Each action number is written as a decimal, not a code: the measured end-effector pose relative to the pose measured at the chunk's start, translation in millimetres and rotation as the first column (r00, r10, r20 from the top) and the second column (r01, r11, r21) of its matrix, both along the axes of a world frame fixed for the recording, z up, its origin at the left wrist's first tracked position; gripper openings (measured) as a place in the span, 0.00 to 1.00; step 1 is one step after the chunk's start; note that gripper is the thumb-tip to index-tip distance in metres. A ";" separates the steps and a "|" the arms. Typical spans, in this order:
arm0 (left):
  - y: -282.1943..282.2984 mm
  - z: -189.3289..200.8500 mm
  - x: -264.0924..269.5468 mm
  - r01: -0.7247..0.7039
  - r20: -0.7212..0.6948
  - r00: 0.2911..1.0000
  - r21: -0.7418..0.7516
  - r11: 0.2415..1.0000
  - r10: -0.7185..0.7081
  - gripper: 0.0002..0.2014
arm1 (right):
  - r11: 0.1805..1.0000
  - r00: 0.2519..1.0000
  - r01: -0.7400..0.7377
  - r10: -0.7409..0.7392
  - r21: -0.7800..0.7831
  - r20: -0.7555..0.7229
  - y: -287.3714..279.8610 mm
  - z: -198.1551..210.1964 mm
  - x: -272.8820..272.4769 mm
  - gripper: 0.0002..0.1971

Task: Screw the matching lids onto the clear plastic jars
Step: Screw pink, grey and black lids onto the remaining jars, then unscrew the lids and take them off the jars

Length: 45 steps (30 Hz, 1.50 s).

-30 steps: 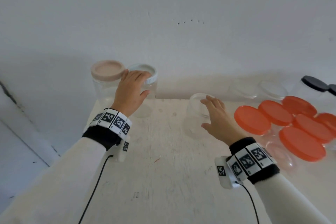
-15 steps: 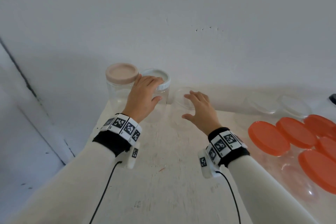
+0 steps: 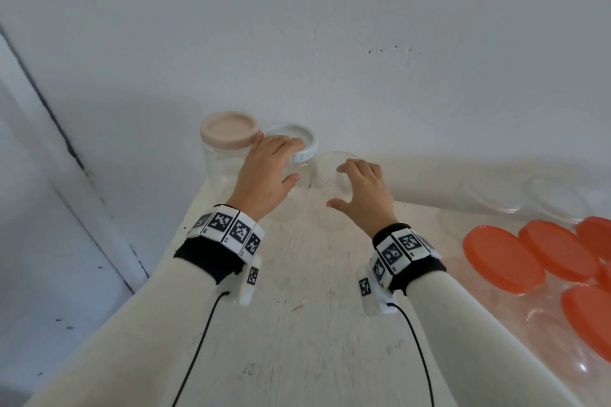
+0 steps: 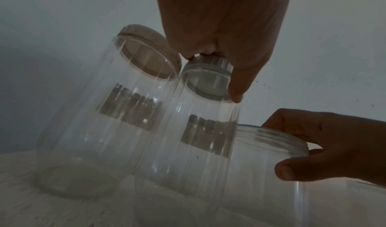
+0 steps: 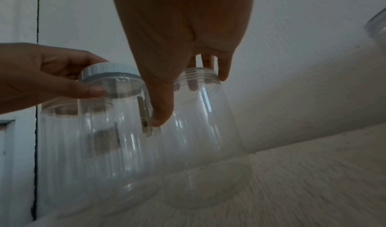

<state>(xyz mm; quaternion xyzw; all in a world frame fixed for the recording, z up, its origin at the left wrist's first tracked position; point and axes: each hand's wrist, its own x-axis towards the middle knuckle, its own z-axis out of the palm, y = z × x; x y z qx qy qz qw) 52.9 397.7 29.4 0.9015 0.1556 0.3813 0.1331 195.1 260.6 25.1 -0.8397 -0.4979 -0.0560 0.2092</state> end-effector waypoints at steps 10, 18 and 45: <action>-10.6 15.6 -6.2 -0.003 -0.075 0.997 0.055 0.998 0.008 0.28 | 0.988 1.000 0.008 -0.006 -0.156 0.011 -59.4 19.0 9.0 0.40; -66.0 5.9 24.5 0.154 -0.077 0.987 0.151 0.977 -0.143 0.22 | 0.925 0.959 0.282 -0.274 -0.253 0.069 -163.7 10.0 34.0 0.33; -170.8 -11.7 187.6 0.345 -0.169 0.907 -0.224 0.911 -0.385 0.26 | 0.903 0.971 0.224 -0.238 -0.367 0.007 -262.9 1.6 71.8 0.38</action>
